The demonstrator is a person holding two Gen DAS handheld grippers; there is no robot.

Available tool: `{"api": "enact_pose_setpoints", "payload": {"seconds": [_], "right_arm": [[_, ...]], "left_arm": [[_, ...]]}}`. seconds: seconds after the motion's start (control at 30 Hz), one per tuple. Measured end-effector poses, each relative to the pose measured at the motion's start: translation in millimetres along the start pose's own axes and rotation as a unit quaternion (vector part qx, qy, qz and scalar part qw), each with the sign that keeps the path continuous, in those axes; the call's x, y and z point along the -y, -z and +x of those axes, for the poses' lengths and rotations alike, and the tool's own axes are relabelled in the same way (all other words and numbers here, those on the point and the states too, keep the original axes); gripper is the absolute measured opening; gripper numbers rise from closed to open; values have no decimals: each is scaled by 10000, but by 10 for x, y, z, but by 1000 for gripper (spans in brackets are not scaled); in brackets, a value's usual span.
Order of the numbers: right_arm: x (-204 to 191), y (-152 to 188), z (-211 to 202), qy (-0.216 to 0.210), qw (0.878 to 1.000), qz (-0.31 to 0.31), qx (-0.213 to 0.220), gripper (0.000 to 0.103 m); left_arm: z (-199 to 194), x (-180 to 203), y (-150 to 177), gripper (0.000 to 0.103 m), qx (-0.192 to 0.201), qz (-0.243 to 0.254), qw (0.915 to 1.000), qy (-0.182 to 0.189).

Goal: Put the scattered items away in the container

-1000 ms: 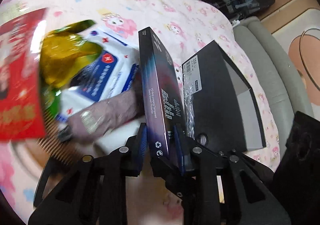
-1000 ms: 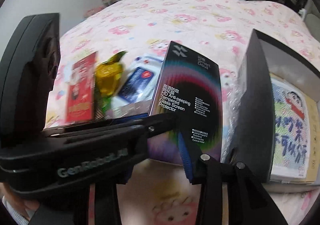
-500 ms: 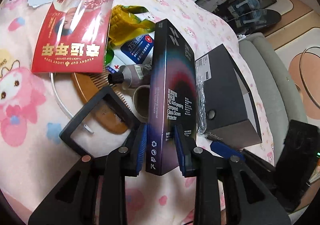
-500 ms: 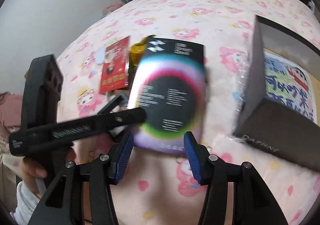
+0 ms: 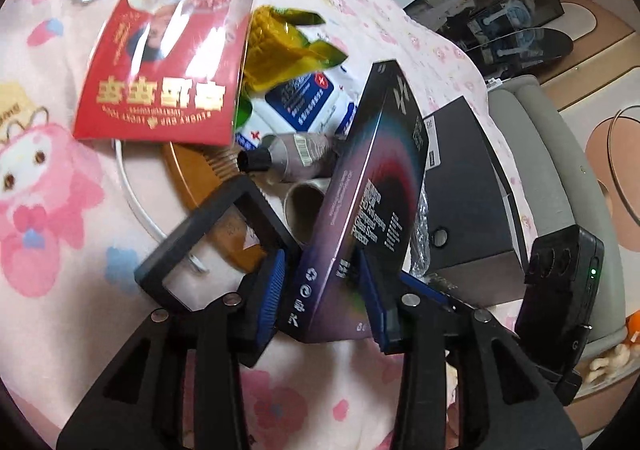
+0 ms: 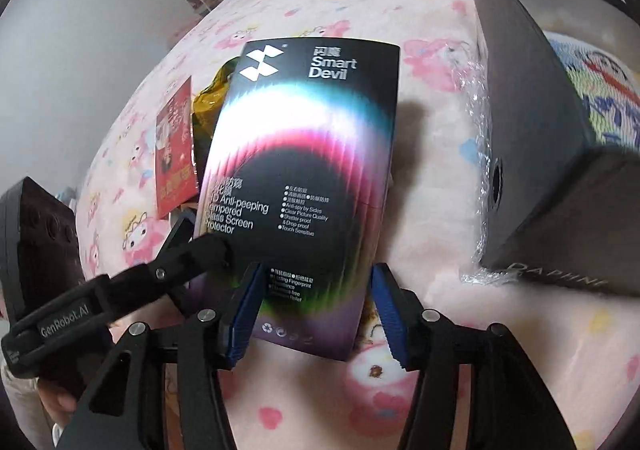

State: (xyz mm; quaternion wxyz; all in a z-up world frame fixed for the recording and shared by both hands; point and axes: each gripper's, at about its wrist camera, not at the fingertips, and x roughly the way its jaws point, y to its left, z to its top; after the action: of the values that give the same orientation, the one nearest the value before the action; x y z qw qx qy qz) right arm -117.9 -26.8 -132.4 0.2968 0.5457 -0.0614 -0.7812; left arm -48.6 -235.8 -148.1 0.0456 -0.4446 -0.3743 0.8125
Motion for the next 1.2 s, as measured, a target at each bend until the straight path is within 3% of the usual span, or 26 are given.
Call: {"api": "enact_pose_setpoints", "payload": {"seconds": [0.1, 0.37, 0.47, 0.57, 0.67, 0.8, 1.13, 1.2], "right_arm": [[15, 33, -80, -75, 9999, 92, 71, 43], [122, 393, -264, -155, 9993, 178, -275, 40], [157, 480, -309, -289, 9986, 193, -398, 40], [214, 431, -348, -102, 9992, 303, -220, 40], [262, 347, -389, 98, 9991, 419, 33, 40], [219, 235, -218, 55, 9994, 313, -125, 48], [213, 382, -339, 165, 9994, 103, -287, 44], [239, 422, -339, 113, 9994, 102, -315, 44]], "left_arm": [[-96, 128, 112, 32, 123, 233, 9994, -202], [-137, 173, 462, 33, -266, 291, 9991, -128], [-147, 144, 443, 33, -256, 215, 9993, -181], [-142, 119, 368, 33, -218, 151, 9994, -233], [-123, 180, 259, 33, -234, 359, 9986, -294], [9, 307, 170, 33, -339, 695, 9961, -437], [-33, 390, 481, 34, -865, 765, 9918, -538], [14, 370, 496, 41, -913, 733, 9915, -561]]}}
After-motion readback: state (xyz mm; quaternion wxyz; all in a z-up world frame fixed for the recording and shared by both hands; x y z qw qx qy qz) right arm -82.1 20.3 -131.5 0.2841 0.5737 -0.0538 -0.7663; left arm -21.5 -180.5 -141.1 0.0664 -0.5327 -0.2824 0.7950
